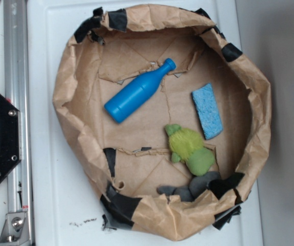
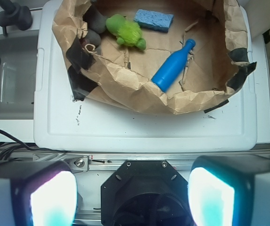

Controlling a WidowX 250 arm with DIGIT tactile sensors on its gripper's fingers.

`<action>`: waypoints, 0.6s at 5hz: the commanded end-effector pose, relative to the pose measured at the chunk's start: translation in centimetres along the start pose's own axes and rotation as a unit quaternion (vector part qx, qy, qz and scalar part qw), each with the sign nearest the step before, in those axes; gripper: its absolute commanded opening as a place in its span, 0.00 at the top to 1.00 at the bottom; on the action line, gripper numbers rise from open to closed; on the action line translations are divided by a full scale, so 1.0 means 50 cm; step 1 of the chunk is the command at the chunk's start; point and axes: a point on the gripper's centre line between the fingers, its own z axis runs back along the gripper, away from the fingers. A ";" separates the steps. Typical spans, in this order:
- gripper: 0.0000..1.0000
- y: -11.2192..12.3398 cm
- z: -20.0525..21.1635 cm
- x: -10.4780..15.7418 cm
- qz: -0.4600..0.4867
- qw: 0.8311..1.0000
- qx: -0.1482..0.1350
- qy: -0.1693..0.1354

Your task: Grab the green animal.

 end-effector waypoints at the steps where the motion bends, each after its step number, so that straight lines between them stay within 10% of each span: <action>1: 0.00 0.000 0.000 0.000 0.000 1.000 0.000 0.000; 3: 0.00 0.066 -0.135 0.189 -0.140 0.986 -0.069 -0.061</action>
